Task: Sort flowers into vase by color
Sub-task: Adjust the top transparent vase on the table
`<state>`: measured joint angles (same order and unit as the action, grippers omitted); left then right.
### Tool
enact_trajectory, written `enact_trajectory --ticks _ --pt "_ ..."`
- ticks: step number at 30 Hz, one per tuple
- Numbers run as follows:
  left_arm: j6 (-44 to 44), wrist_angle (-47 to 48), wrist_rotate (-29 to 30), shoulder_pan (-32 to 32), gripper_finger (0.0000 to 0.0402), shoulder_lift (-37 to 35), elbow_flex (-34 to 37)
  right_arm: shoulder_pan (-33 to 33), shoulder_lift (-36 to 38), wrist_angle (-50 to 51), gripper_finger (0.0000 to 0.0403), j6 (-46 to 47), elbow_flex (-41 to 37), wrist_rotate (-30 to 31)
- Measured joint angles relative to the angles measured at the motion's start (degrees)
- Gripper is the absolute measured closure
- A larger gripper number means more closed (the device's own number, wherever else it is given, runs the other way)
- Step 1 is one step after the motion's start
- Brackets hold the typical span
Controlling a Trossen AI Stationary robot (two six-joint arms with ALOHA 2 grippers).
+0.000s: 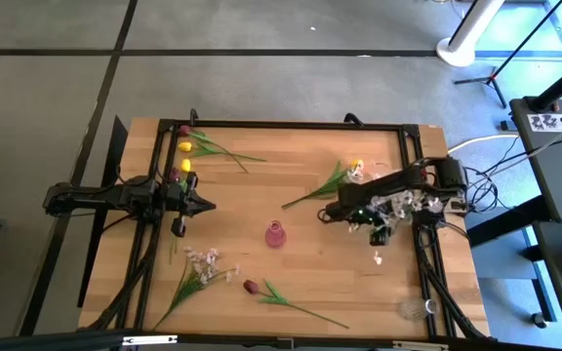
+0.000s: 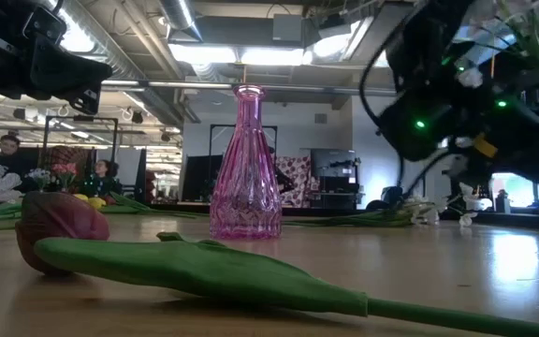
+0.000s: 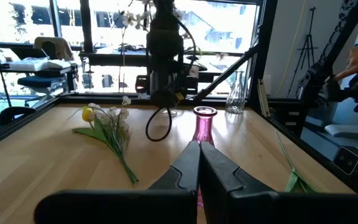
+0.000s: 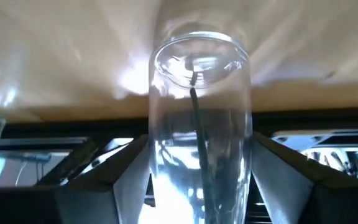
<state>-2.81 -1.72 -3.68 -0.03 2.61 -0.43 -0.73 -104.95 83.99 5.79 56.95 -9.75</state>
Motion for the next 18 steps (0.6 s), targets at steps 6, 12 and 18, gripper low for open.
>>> enact_trajectory --ticks 6,12,18 --pt "0.0 0.0 0.0 0.0 0.0401 0.0 0.0 2.9 0.0 -0.4 0.0155 -0.2 3.1 3.6" --pt "0.0 0.0 0.0 0.0 0.0401 0.0 0.0 3.9 0.0 -2.5 0.0140 -1.8 3.4 4.6" --pt "0.0 0.0 0.0 0.0 0.0401 0.0 0.0 3.8 0.1 -3.9 0.0132 -3.2 3.4 6.1"
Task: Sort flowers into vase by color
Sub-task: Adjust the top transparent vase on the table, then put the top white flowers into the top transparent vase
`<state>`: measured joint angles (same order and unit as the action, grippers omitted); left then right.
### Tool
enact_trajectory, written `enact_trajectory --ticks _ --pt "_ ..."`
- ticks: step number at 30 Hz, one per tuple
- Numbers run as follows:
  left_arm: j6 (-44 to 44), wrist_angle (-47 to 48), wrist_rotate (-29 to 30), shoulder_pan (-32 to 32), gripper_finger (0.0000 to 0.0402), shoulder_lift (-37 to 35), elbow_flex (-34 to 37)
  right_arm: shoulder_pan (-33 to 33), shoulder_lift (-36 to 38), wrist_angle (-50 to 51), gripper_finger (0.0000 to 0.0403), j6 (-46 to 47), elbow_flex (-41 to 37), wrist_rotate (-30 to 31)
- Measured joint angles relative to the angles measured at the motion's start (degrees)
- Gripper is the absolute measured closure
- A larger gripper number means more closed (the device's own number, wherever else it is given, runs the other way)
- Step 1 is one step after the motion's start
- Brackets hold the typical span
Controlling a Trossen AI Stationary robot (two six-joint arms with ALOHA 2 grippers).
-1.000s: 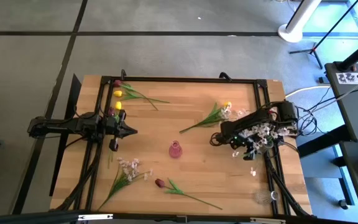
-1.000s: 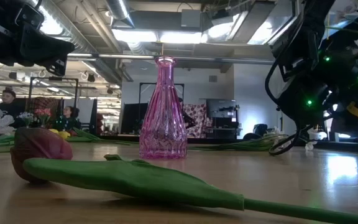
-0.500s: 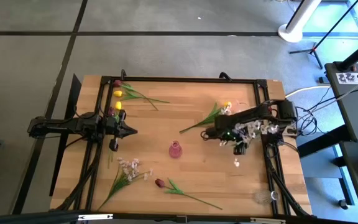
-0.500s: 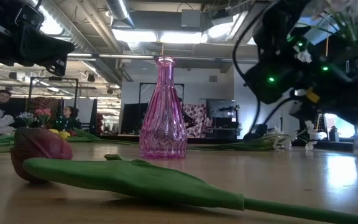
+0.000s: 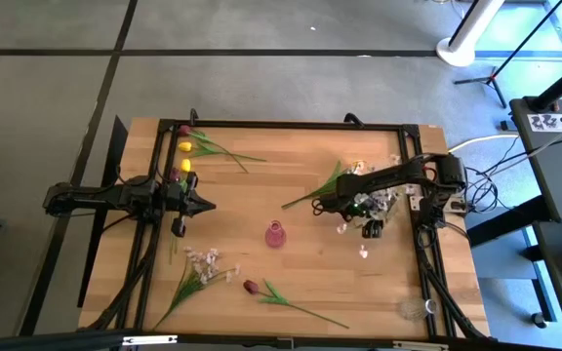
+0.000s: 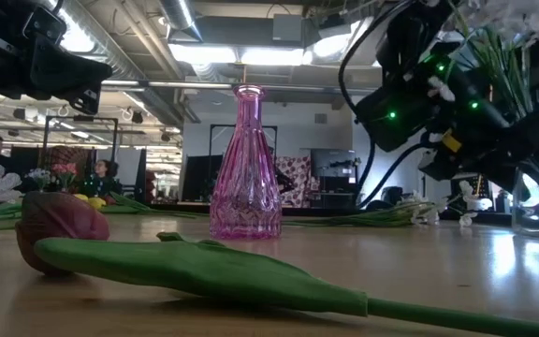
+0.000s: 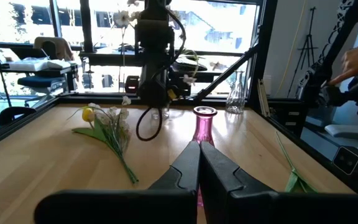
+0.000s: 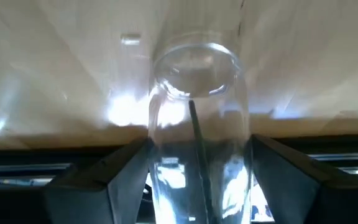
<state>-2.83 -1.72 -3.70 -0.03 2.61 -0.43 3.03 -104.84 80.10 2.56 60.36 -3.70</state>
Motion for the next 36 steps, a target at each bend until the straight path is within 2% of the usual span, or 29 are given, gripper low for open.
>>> enact_trajectory --ticks 3,10,14,24,29,32,36 --pt "0.0 0.0 0.0 0.0 0.0401 0.0 0.0 0.0 -0.1 -3.4 0.0112 0.0 0.0 0.8" --pt "0.0 0.0 0.0 0.0 0.0401 0.0 0.0 0.0 -0.1 -3.1 0.0034 0.0 0.9 0.9" --pt "0.0 0.0 0.0 0.0 0.0401 0.0 0.0 0.0 -0.1 -2.4 0.0007 0.0 2.9 0.7" --pt "0.0 0.0 0.0 0.0 0.0401 0.0 0.0 0.0 -0.1 -2.4 0.0012 -0.3 12.8 2.2" --pt "0.0 0.0 0.0 0.0 0.0401 0.0 0.0 0.6 -0.1 -3.8 0.0014 -0.7 17.7 7.7" --pt "0.0 0.0 0.0 0.0 0.0401 0.0 0.0 2.7 -0.1 -7.7 0.0022 2.7 19.2 10.1" --pt "0.0 0.0 0.0 0.0 0.0401 0.0 0.0 7.3 -0.1 -13.1 0.0044 11.2 19.3 9.8"
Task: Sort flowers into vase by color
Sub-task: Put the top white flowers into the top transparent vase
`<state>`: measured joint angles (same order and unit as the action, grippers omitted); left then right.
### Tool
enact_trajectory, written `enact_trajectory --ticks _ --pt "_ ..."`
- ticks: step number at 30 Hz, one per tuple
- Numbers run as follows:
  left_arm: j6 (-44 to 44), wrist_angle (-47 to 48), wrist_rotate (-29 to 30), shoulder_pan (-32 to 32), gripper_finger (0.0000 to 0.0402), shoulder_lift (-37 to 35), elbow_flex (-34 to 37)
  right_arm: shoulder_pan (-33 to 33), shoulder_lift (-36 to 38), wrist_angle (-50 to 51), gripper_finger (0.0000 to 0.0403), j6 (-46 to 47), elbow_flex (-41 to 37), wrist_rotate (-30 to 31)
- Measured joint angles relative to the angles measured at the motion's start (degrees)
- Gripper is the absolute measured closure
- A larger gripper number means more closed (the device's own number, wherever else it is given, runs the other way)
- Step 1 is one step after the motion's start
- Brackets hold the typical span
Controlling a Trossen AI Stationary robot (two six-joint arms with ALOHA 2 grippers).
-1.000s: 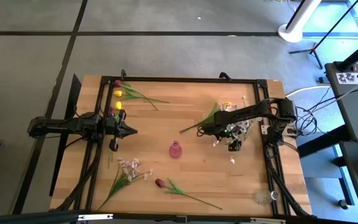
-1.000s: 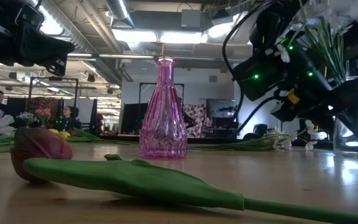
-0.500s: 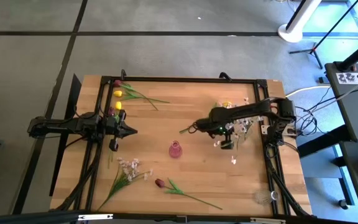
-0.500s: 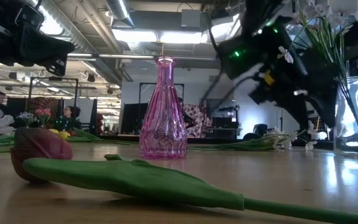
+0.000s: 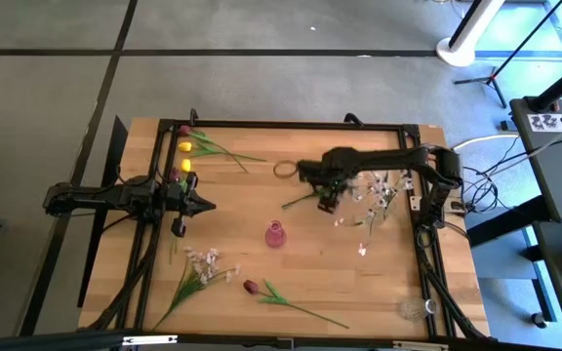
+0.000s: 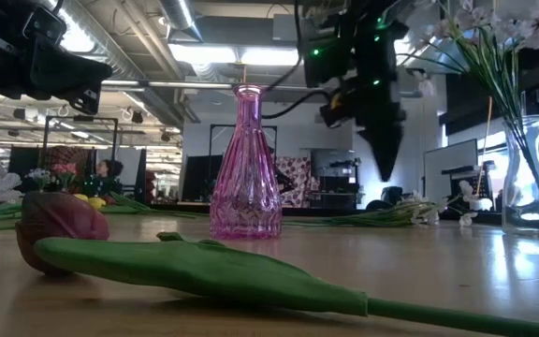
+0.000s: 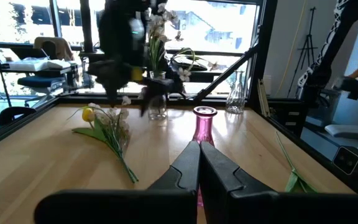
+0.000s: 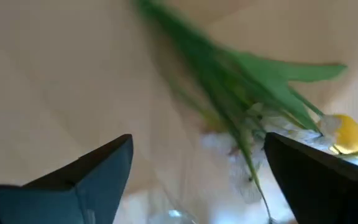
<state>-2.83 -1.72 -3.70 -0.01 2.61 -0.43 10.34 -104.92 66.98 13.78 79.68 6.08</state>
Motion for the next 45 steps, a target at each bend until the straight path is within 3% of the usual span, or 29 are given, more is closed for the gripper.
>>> enact_trajectory --ticks 4,11,22,28,35,40,45 --pt "0.0 0.0 0.0 0.0 0.0401 0.0 0.0 5.0 0.0 -5.2 0.0072 14.3 -0.5 -2.2" --pt "0.0 0.0 0.0 0.0 0.0401 0.0 0.0 11.5 -0.7 -4.9 0.0117 36.1 -0.6 -5.2" --pt "0.0 -0.2 0.0 0.0 0.0401 0.0 0.0 13.7 -4.1 -9.7 0.0148 48.9 -5.8 -9.7" --pt "0.0 -0.4 0.0 0.0 0.0401 0.0 0.0 14.2 -4.3 -18.2 0.0170 50.0 -9.8 -9.7" --pt "0.0 -0.4 0.0 0.0 0.0401 0.0 0.0 17.6 -4.4 -25.3 0.0244 44.3 -9.9 -2.1" --pt "0.0 -0.4 0.0 0.0 0.0401 0.0 0.0 21.0 -4.5 -28.9 0.0275 32.8 -9.9 0.8" --pt "0.0 -0.4 0.0 0.0 0.0401 0.0 0.0 23.9 -4.6 -29.5 0.0273 20.0 -9.7 6.1"
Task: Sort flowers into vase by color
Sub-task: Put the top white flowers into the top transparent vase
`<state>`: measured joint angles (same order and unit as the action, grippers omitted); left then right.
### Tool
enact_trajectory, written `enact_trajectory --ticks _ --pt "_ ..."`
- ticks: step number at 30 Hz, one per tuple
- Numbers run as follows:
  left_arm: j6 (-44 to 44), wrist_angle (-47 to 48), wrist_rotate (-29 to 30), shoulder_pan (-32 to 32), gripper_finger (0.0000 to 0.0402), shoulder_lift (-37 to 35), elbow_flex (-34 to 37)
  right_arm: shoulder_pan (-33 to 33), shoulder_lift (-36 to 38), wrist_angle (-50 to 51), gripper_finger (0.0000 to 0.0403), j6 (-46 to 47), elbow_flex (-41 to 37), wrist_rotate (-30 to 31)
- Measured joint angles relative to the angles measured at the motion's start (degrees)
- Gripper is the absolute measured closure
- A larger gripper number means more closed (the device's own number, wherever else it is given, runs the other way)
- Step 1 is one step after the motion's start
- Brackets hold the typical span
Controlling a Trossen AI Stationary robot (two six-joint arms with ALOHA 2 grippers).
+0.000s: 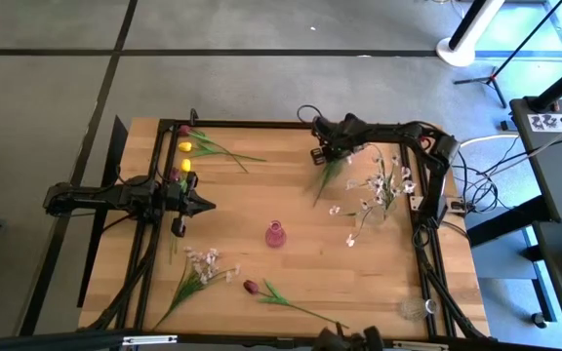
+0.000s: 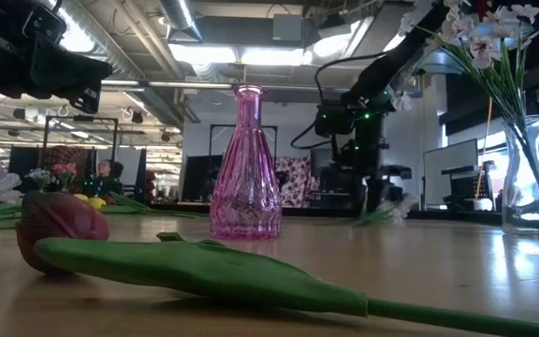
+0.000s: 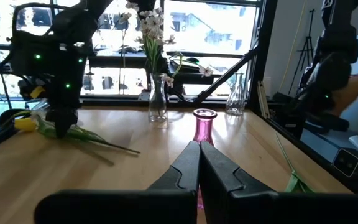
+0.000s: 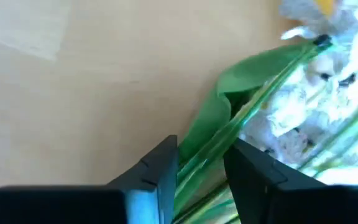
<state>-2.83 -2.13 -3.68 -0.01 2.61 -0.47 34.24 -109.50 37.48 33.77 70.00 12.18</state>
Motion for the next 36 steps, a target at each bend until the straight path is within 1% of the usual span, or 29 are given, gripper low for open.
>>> enact_trajectory --ticks 1,3,10,12,15,17,19,25,28,30,33,36 --pt "0.0 0.0 0.0 0.0 0.0401 0.0 0.0 0.4 0.0 0.7 0.0269 -2.0 0.5 0.7" --pt "0.0 0.0 0.0 0.0 0.0401 0.0 0.0 1.2 -0.1 2.7 0.0259 -2.8 2.1 1.3" --pt "0.0 0.0 0.0 0.0 0.0401 0.0 0.0 1.4 0.0 13.7 0.0214 4.6 9.2 0.2" --pt "0.0 0.0 0.0 0.0 0.0401 0.0 0.0 1.3 0.0 17.9 0.0204 9.7 10.5 -2.4" --pt "0.0 0.0 0.0 0.0 0.0401 0.0 0.0 1.4 0.0 22.6 0.0203 17.0 10.4 -7.2" --pt "0.0 0.0 0.0 0.0 0.0401 0.0 0.0 1.4 0.0 23.6 0.0209 19.7 9.4 -8.6" --pt "0.0 0.0 0.0 0.0 0.0401 0.0 0.0 1.4 0.0 22.1 0.0217 21.6 7.8 -9.3" --pt "0.0 0.0 0.0 0.0 0.0401 0.0 0.0 1.4 0.0 9.3 0.0234 25.6 2.3 -12.2" --pt "0.0 0.0 0.0 0.0 0.0401 0.0 0.0 1.4 -0.3 8.3 0.0240 26.4 1.1 -12.4" --pt "0.0 0.0 0.0 0.0 0.0401 0.0 0.0 1.4 -0.3 8.4 0.0248 26.1 0.4 -11.2" --pt "0.0 0.0 0.0 0.0 0.0401 0.0 0.0 1.4 -0.3 8.8 0.0274 24.9 0.4 -9.3" --pt "0.0 0.0 0.0 0.0 0.0401 0.0 0.0 1.4 -0.3 9.2 0.0320 23.6 1.0 -8.8"
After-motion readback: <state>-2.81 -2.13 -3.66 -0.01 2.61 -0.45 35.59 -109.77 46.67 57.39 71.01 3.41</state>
